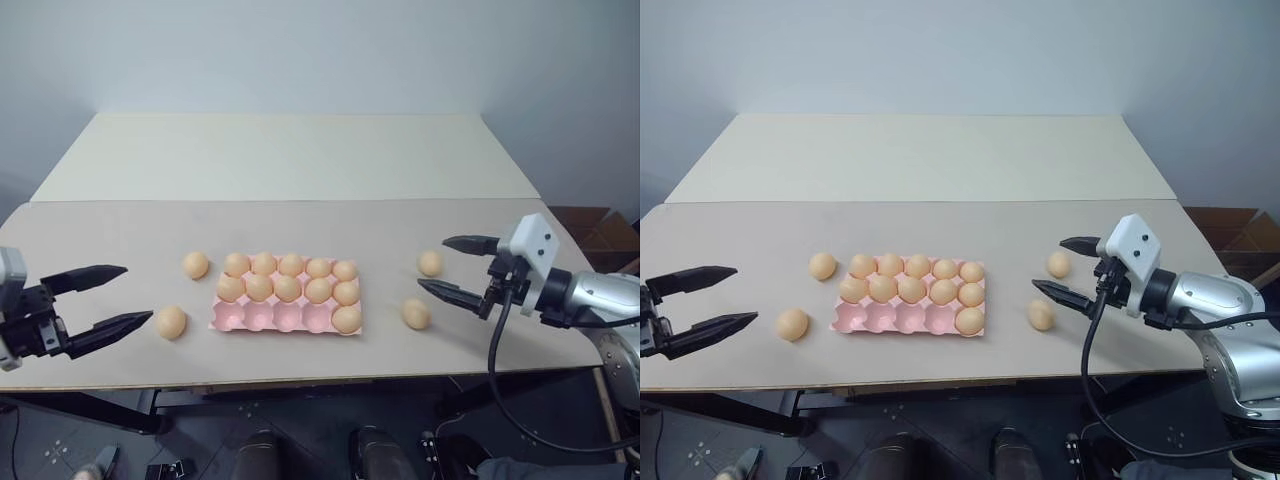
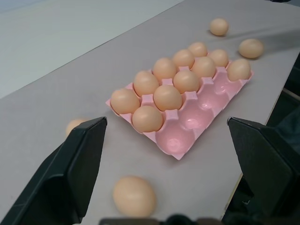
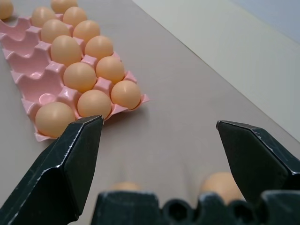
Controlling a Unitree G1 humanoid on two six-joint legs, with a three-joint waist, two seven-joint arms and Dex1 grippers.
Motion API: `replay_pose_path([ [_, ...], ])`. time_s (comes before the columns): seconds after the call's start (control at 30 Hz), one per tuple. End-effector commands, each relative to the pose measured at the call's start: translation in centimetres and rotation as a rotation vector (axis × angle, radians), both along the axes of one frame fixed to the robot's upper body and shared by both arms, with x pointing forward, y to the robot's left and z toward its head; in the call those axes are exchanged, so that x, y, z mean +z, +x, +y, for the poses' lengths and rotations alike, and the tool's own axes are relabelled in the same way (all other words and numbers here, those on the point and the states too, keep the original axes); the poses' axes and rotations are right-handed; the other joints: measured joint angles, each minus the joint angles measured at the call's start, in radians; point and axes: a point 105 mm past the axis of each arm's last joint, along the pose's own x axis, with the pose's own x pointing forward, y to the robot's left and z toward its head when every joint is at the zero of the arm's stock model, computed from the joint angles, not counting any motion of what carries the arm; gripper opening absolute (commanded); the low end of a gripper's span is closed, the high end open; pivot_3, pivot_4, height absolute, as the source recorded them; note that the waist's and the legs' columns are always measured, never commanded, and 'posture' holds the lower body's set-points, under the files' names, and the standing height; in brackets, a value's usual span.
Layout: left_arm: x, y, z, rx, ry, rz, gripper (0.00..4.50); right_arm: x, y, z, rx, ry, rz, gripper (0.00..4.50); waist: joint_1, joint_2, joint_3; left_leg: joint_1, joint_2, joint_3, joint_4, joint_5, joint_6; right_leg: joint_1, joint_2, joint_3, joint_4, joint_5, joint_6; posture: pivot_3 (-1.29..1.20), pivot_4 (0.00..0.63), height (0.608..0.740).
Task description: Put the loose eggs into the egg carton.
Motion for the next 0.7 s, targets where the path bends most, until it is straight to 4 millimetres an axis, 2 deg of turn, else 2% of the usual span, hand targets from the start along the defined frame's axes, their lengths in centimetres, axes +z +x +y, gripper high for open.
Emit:
replay_pose_path([
  [0.03, 0.4, -0.2, -0.8, -0.032, -0.002, -0.042, 4.48, 1.3, -0.3, -0.2, 0.007, -0.02, -0.041, 4.5, 0.0, 0.0, 0.0, 0.0, 0.0, 0.0, 0.0, 0.0, 0.0, 0.0, 0.0, 0.0, 0.0, 0.0, 0.0, 0.0, 0.15, 0.74],
  [0.13, -0.4, 0.2, -1.2, -0.036, -0.019, -0.042, 4.48, 1.2, -0.2, -0.7, -0.024, -0.051, -0.025, 4.5, 0.0, 0.0, 0.0, 0.0, 0.0, 0.0, 0.0, 0.0, 0.0, 0.0, 0.0, 0.0, 0.0, 0.0, 0.0, 0.0, 0.15, 0.74],
  [0.27, -0.3, 0.0, -2.2, -0.076, -0.047, -0.04, 4.48, 1.5, -0.6, -1.3, -0.082, -0.079, 0.026, 4.5, 0.001, 0.0, 0.0, 0.0, 0.0, 0.0, 0.0, 0.0, 0.0, 0.0, 0.0, 0.0, 0.0, 0.0, -0.001, 0.0, 0.15, 0.74],
  [0.37, -0.4, 0.2, -2.5, -0.101, -0.043, -0.024, 4.48, 0.5, -1.6, -0.6, -0.119, -0.075, 0.148, 4.5, 0.002, 0.0, 0.0, 0.0, 0.0, 0.0, 0.0, 0.0, 0.0, 0.0, 0.0, 0.0, 0.0, 0.0, -0.001, 0.0, 0.15, 0.74],
  [0.43, -0.4, 0.7, -2.7, -0.12, -0.044, -0.023, 4.48, -1.9, -1.7, 0.3, -0.164, -0.101, 0.221, 4.5, 0.003, -0.001, -0.001, 0.0, 0.0, -0.001, 0.0, 0.0, 0.0, 0.0, 0.0, 0.0, 0.0, 0.0, -0.001, 0.0, 0.15, 0.74],
  [0.53, -0.3, 1.0, -2.9, -0.145, -0.047, -0.017, 4.48, -4.6, -1.3, 0.7, -0.241, -0.132, 0.283, 4.5, 0.002, -0.002, -0.002, 0.0, 0.0, -0.001, 0.0, 0.0, 0.0, 0.0, 0.0, 0.0, 0.0, 0.0, 0.0, 0.0, 0.15, 0.74],
  [0.7, -0.3, 1.2, -2.9, -0.167, -0.04, 0.002, 4.48, -7.5, 0.0, 0.8, -0.363, -0.166, 0.334, 4.5, -0.004, -0.002, -0.002, -0.001, 0.0, 0.001, 0.0, 0.0, 0.0, -0.002, 0.0, 0.002, 0.0, 0.0, -0.001, 0.0, 0.15, 0.74],
])
